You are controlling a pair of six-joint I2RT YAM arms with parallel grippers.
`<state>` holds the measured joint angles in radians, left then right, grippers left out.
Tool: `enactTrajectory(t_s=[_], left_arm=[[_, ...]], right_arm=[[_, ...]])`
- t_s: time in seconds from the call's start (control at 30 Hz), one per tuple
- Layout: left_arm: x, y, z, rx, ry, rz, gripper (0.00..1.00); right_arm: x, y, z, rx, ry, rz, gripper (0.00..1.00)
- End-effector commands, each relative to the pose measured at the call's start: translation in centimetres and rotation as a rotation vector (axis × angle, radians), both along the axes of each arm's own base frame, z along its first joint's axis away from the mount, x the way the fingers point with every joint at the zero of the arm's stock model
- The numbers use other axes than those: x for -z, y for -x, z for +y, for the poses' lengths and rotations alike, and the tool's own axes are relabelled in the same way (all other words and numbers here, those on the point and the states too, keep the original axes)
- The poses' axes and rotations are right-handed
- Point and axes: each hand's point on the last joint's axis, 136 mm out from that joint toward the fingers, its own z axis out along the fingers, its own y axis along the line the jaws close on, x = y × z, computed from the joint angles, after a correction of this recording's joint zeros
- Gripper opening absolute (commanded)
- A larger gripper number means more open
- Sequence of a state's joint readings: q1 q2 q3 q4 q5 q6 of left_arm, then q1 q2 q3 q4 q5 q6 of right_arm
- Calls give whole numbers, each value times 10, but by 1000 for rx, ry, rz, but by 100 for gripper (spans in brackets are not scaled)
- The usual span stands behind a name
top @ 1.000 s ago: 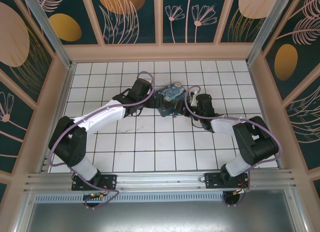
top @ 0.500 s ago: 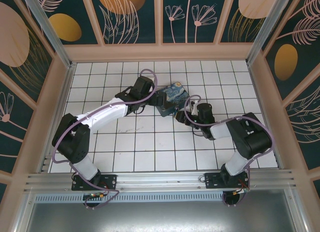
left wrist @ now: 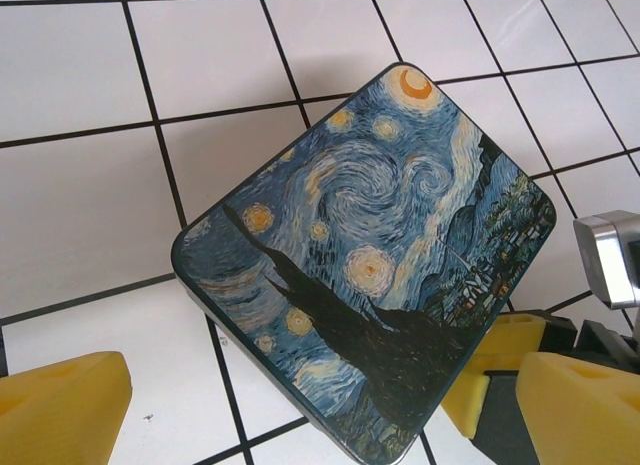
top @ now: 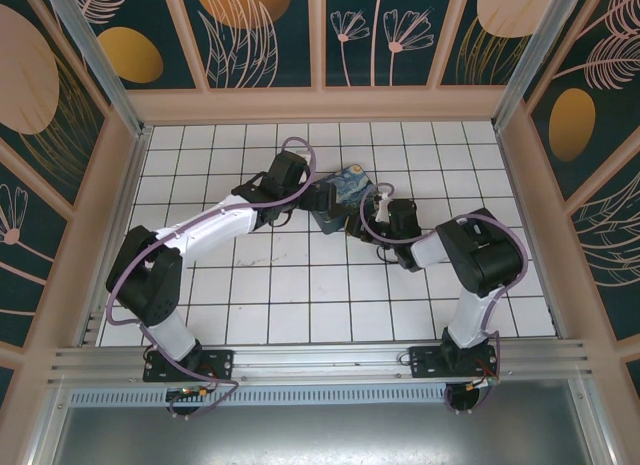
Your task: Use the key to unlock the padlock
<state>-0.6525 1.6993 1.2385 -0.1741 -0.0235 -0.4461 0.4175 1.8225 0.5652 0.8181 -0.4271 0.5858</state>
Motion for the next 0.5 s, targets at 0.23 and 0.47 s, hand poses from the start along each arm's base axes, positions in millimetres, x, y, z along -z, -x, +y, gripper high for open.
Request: enactTrajectory(t_s=[0.23,0.47], left_arm=[[-3,-10,-5,-2,17,-14,99],[-3,-6,-6,4,35,3,98]], right_arm=[[20,17,-2,-20,-16,81,14],[17,19,-3,-20,-41,88,0]])
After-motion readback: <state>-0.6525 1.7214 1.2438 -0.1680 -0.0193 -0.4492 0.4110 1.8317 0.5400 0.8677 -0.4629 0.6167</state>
